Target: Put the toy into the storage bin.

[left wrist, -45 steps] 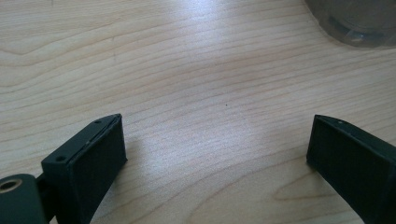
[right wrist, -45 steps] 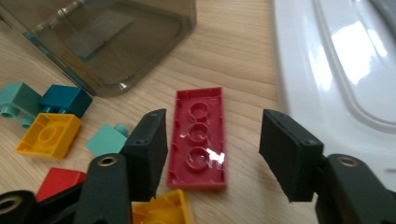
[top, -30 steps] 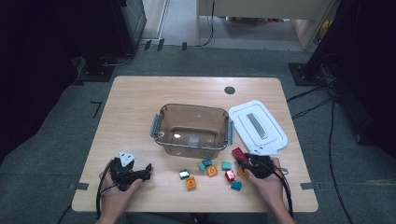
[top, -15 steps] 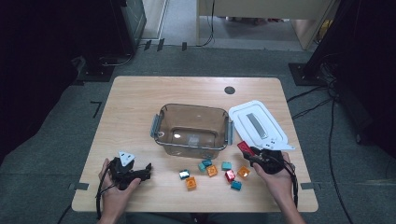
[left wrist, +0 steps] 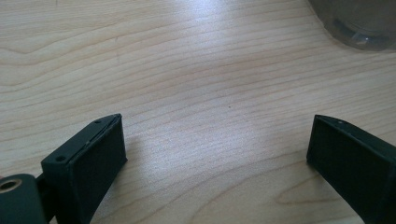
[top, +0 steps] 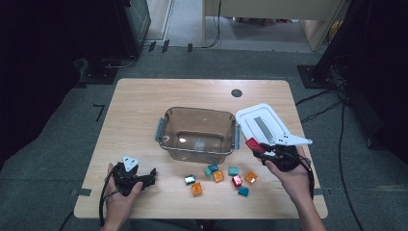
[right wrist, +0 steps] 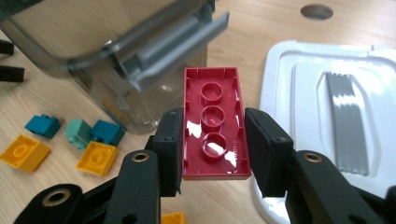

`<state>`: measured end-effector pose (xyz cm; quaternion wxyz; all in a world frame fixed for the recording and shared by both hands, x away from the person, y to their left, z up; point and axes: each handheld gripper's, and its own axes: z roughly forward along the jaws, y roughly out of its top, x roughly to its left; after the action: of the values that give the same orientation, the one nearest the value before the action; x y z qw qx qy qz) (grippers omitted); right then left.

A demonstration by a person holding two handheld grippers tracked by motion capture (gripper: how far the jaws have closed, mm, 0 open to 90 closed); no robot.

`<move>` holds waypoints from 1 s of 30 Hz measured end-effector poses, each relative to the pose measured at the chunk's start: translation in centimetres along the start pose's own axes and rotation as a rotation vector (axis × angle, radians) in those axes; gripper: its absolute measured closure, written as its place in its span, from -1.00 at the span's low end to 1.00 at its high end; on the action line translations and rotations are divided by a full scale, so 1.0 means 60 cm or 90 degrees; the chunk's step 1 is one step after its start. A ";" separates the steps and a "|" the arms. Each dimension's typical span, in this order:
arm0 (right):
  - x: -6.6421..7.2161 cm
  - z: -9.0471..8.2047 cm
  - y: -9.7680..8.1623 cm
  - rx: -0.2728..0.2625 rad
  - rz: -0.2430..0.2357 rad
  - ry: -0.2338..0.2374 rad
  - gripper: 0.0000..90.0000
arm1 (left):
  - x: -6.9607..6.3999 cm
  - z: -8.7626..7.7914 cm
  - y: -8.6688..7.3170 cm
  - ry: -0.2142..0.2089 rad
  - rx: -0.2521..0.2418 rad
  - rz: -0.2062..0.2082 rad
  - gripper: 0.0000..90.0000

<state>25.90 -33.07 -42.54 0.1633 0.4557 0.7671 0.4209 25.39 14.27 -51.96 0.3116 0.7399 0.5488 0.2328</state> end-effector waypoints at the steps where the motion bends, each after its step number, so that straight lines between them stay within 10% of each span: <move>1: 0.001 -0.004 0.007 -0.002 -0.002 -0.001 0.34 | 0.000 0.000 0.000 0.000 0.000 0.000 -0.91; 14: 0.019 -0.021 0.072 -0.024 -0.029 0.014 0.34 | 0.000 0.000 0.000 0.000 0.000 -0.001 -0.91; 30: 0.082 0.050 0.144 0.007 -0.097 0.064 0.34 | 0.000 0.000 0.000 0.000 -0.001 0.000 -0.91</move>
<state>30.03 -25.45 -36.78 0.1539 0.3752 0.8092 0.4251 25.40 14.27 -51.97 0.3120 0.7396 0.5489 0.2332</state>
